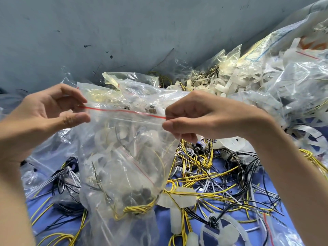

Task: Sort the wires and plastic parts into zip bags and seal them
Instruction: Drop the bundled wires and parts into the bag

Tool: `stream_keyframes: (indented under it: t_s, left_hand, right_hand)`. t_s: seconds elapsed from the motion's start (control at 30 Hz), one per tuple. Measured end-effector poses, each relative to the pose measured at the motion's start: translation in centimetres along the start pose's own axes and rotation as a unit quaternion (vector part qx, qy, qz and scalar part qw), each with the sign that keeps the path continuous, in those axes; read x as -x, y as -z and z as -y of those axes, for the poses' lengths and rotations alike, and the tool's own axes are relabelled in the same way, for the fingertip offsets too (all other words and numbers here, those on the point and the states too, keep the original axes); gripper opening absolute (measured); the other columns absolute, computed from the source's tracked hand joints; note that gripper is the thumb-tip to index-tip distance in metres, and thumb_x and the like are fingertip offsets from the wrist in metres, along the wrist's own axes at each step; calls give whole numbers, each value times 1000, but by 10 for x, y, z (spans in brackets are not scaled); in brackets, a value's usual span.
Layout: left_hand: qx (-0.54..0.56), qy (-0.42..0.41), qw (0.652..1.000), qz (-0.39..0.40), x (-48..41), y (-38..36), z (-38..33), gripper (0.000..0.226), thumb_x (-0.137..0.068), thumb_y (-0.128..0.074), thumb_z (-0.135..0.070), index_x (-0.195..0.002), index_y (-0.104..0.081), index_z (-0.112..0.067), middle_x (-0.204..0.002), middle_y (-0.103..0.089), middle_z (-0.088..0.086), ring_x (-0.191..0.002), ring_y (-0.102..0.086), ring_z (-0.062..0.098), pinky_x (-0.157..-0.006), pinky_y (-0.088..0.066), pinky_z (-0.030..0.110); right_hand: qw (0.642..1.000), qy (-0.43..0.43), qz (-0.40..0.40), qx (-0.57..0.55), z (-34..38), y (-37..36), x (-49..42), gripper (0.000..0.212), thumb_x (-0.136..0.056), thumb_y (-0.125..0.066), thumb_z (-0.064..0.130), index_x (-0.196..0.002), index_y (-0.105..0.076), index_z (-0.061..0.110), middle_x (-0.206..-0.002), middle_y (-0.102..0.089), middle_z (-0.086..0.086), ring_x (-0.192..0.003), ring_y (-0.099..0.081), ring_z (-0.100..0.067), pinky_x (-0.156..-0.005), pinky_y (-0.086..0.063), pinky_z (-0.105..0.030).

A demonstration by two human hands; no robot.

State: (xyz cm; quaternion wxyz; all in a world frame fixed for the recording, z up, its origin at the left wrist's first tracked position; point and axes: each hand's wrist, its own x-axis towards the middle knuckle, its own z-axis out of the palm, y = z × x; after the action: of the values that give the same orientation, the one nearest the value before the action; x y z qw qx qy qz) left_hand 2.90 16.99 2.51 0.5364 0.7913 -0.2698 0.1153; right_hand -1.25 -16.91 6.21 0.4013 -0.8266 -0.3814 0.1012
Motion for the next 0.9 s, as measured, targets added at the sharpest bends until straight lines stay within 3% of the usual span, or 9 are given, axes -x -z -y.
stream_keyframes:
  t_s: [0.13, 0.23, 0.37, 0.57, 0.8, 0.9]
  left_hand:
    - [1, -20, 1000, 13, 0, -5, -5, 33, -74, -72, -11, -103, -61, -23, -87, -66, -10, -82, -64, 2, -79, -51, 14]
    - [-13, -52, 999, 8, -2, -17, -15, 44, -71, -63, 6, -99, -58, -27, -85, -63, -15, -80, -60, -2, -77, -49, 10]
    - [9, -81, 997, 3, -7, -36, -27, 38, -70, -64, -2, -93, -55, -30, -77, -58, -17, -72, -55, -5, -72, -46, 7]
    - [52, -42, 998, 7, -8, -44, -28, 30, -71, -65, -6, -91, -60, -28, -81, -61, -14, -78, -58, 1, -76, -47, 11]
    - [50, -45, 997, 25, -11, -46, -27, 31, -69, -66, -7, -90, -63, -30, -81, -62, -16, -79, -58, -3, -79, -49, 11]
    - [63, -55, 996, 36, -12, -46, -27, 33, -68, -67, -8, -92, -60, -30, -81, -61, -14, -78, -57, -1, -77, -50, 14]
  right_hand:
    - [1000, 1, -4, 21, 0, 2, 1, 35, -93, -54, 9, -59, -52, 15, -46, -50, 7, -42, -45, -5, -45, -33, -10]
    - [998, 7, -10, 54, 2, 2, 1, 37, -89, -54, 2, -54, -48, 14, -43, -44, 8, -38, -38, -2, -43, -29, -11]
    - [997, 25, -14, 72, 3, 1, 1, 34, -84, -54, 6, -53, -41, 13, -44, -34, 9, -41, -32, -3, -42, -25, -16]
    - [999, 13, -10, 27, 1, 0, 1, 36, -91, -56, 22, -55, -49, 22, -46, -47, 10, -43, -44, -4, -43, -34, -18]
    - [998, 11, -14, 67, 3, 0, 0, 38, -93, -57, 15, -56, -48, 21, -48, -45, 8, -44, -44, -4, -44, -34, -21]
    - [994, 20, -19, 110, 4, -1, 0, 38, -90, -58, 11, -55, -44, 15, -49, -36, 5, -44, -33, -4, -45, -27, -21]
